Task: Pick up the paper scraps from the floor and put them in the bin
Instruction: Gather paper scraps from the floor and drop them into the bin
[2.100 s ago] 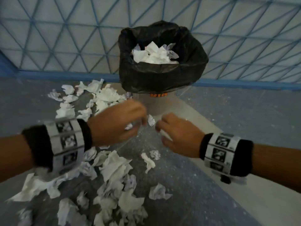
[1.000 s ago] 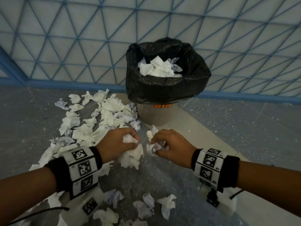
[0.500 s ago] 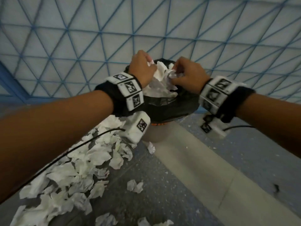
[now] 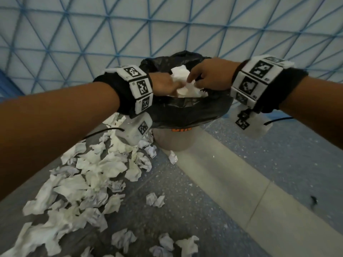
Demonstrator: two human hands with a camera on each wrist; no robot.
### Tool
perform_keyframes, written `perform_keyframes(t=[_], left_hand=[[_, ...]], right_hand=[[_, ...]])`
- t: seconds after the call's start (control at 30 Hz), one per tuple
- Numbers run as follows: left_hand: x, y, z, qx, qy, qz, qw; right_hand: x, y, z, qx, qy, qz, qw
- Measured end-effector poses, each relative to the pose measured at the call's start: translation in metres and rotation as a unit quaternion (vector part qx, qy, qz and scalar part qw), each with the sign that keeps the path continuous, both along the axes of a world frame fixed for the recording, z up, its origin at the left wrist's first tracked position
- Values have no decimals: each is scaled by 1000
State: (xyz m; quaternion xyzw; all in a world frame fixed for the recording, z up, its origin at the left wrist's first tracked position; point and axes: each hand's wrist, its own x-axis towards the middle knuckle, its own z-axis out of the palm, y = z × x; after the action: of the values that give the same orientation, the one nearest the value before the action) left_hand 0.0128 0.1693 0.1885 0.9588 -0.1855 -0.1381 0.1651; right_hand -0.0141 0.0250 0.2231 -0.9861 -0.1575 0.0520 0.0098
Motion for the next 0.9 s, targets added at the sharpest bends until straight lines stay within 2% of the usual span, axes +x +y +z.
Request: perform_keyframes(t=[0.07, 0.13, 0.2, 0.27, 0.33, 0.4, 0.5, 0.57, 0.63, 0.8, 0.9], left_hand=[[-6, 8, 5, -78, -77, 16, 994], [-11, 24, 7, -181, -136, 42, 973], [-25, 45, 7, -231, -210, 28, 949], [-50, 69, 0, -259, -293, -29, 920], [-77, 93, -16, -239, -309, -97, 915], [-98, 112, -44, -168, -273, -161, 933], [-106, 127, -98, -42, -193, -235, 952], [-99, 126, -131, 39, -93, -225, 969], [-86, 121, -158, 115, -3, -189, 975], [-60, 100, -210, 156, 62, -131, 977], [-54, 90, -230, 201, 85, -130, 967]], right_hand=[[-15, 0, 9, 43, -62, -7, 997], [-36, 3, 18, 103, -132, 11, 986], [-65, 14, 20, 171, -161, 52, 971], [-95, 31, 11, 216, -132, 89, 963], [-118, 47, -11, 200, -76, 132, 968], [-131, 60, -46, 136, 4, 162, 977], [-120, 67, -113, 28, 155, 114, 981], [-102, 63, -159, -23, 211, 79, 974], [-85, 62, -196, -56, 225, 62, 971], [-67, 61, -243, -33, 265, -20, 963], [-70, 65, -257, 12, 299, -26, 954]])
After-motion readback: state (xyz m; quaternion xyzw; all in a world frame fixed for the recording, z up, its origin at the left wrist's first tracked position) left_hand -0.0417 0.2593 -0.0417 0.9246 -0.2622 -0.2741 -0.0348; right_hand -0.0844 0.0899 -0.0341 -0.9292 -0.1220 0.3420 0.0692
